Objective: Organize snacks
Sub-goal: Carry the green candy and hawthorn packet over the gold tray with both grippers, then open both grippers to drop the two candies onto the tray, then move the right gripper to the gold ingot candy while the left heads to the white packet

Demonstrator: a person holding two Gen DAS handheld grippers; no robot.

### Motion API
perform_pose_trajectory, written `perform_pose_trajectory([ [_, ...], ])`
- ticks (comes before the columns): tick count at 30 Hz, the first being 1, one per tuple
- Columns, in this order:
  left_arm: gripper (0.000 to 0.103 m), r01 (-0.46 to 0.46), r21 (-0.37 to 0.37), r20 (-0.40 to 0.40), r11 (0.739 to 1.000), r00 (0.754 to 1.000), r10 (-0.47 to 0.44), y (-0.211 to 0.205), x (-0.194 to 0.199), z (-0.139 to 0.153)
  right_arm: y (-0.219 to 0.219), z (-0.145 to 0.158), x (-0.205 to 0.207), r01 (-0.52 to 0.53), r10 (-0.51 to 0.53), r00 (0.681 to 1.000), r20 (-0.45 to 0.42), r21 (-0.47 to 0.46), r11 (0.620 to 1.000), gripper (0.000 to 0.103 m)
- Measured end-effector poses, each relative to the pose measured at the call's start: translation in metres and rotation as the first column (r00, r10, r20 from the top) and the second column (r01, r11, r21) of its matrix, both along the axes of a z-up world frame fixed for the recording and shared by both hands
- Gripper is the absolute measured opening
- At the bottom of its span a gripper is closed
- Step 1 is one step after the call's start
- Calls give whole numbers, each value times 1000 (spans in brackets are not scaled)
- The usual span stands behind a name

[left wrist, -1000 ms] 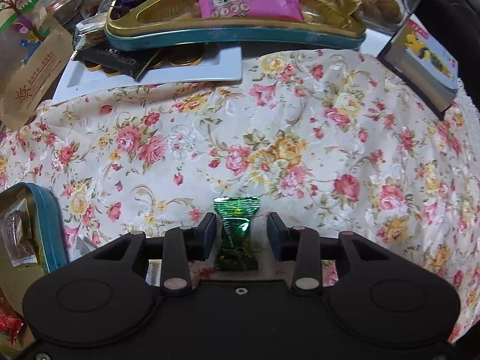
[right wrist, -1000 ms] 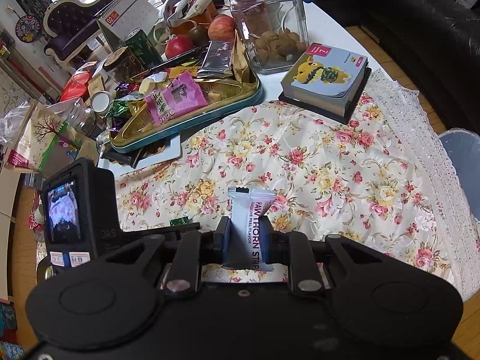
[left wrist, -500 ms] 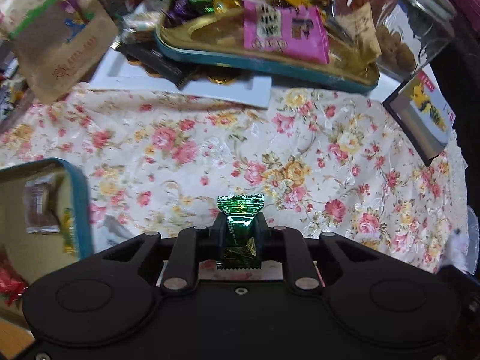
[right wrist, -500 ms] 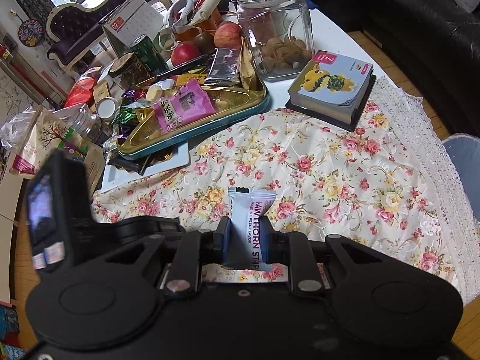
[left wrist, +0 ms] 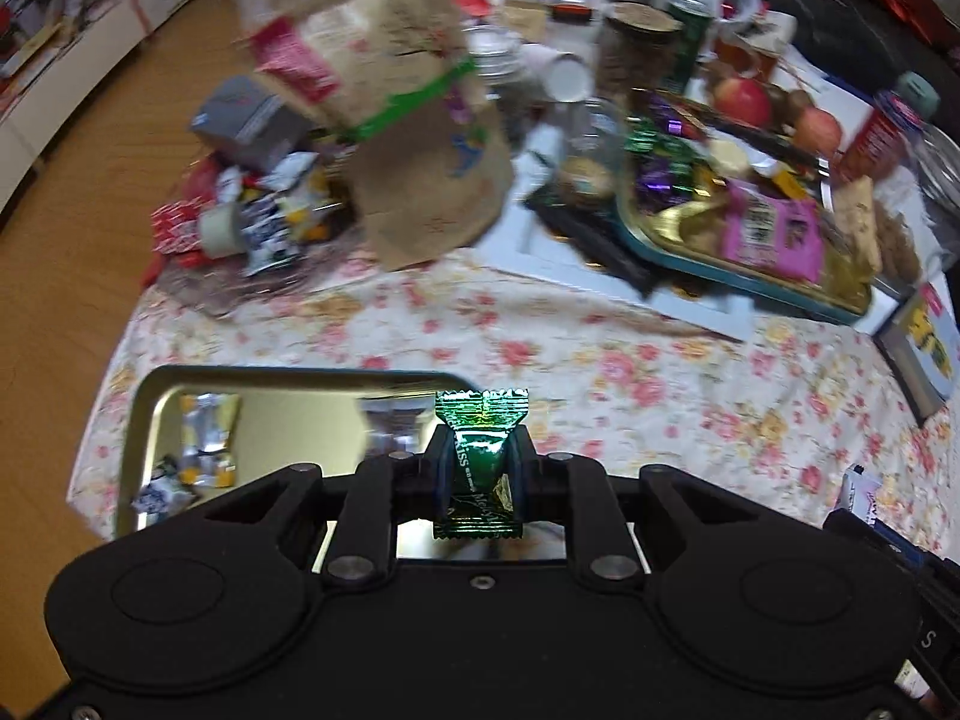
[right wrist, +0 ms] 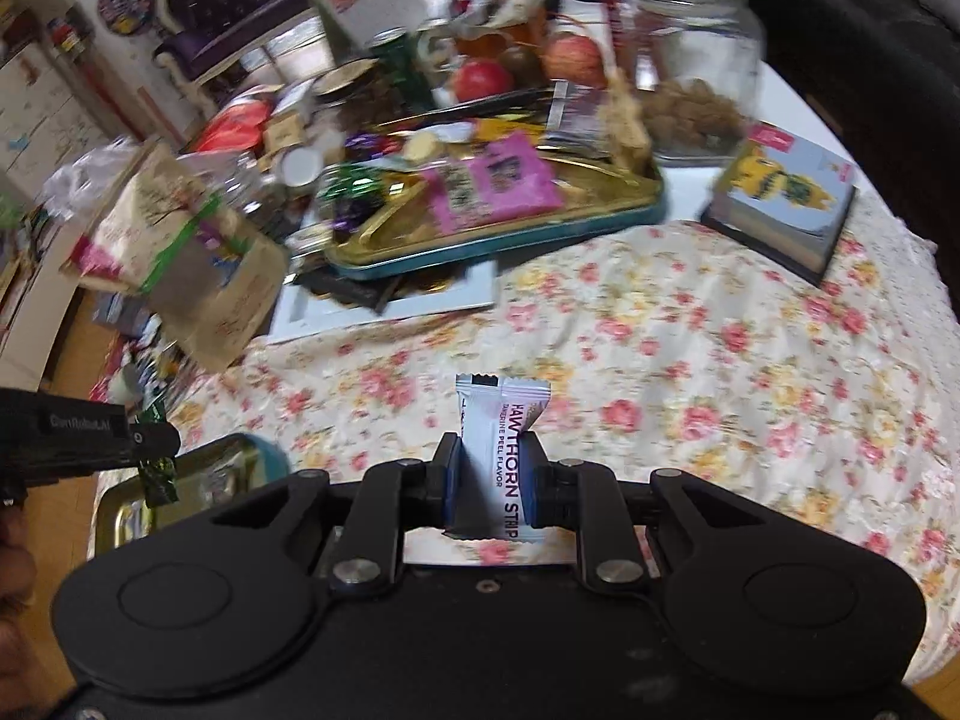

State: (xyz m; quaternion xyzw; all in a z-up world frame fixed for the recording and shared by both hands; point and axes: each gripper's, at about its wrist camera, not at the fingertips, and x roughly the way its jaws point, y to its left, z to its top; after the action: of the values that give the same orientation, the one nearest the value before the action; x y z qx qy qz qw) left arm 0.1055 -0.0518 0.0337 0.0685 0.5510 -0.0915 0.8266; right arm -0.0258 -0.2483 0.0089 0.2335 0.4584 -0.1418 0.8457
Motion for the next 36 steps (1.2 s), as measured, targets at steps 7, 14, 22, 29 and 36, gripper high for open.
perform_pose_trajectory([
  [7,25,-124,9,-60,992,990,124,68,18,-1,72,8,30,-189,188,980,69,-1,982,21],
  [14,25,-199,27,-75,980,977,200,116,25,-6,147,13,50,-388,382,915,131,19,922,22],
  [22,31,-245,11,-78,969,966,246,147,29,-9,192,-1,62,-497,488,863,132,40,867,24],
  [29,45,-217,-9,-45,976,975,217,142,26,0,192,-4,66,-496,483,865,137,77,865,39],
  [36,46,-166,18,-49,986,985,166,125,19,-6,177,-8,63,-441,436,895,89,40,897,39],
])
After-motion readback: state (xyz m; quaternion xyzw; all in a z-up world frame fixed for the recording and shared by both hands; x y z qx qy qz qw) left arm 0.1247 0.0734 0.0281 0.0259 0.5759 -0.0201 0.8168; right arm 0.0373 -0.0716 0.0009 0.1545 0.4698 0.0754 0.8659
